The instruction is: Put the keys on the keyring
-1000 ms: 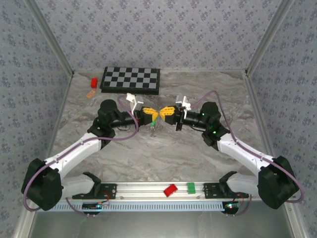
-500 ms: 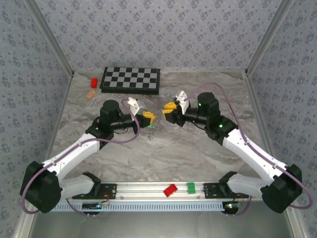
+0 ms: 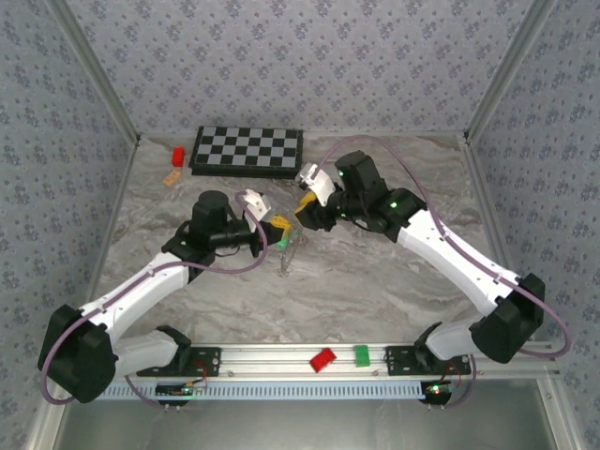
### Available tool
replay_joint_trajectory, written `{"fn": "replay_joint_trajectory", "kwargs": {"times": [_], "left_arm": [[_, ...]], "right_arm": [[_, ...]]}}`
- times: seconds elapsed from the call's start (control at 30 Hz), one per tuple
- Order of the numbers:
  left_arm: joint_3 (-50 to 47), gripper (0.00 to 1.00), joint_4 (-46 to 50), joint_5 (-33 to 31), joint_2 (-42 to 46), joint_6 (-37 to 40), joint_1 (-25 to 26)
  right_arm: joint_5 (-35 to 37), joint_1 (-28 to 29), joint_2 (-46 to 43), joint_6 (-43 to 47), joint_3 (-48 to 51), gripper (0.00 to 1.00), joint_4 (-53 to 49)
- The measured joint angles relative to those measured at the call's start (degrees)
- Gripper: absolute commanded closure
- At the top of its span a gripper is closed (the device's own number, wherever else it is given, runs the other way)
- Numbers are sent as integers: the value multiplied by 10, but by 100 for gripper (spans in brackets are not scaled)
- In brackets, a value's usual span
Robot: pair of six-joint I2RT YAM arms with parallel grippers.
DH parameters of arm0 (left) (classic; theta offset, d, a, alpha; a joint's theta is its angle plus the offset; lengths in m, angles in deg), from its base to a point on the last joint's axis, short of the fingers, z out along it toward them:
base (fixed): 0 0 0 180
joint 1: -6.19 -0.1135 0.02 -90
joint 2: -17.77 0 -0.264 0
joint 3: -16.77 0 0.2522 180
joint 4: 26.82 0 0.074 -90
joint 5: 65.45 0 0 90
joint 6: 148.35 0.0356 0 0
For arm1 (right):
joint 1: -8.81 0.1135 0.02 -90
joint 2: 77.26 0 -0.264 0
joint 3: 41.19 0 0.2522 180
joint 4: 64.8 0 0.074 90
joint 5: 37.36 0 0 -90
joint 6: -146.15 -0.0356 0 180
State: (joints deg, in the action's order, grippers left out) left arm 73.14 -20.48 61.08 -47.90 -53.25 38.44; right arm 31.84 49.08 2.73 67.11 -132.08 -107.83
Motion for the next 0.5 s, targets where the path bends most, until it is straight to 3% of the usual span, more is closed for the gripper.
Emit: {"fn": "replay_joint_trajectory", "kwargs": {"times": [0.5], "left_arm": [[0,100,6,-2,0,1,0]], "right_arm": [[0,16,38,20,-30,71,-64]]}}
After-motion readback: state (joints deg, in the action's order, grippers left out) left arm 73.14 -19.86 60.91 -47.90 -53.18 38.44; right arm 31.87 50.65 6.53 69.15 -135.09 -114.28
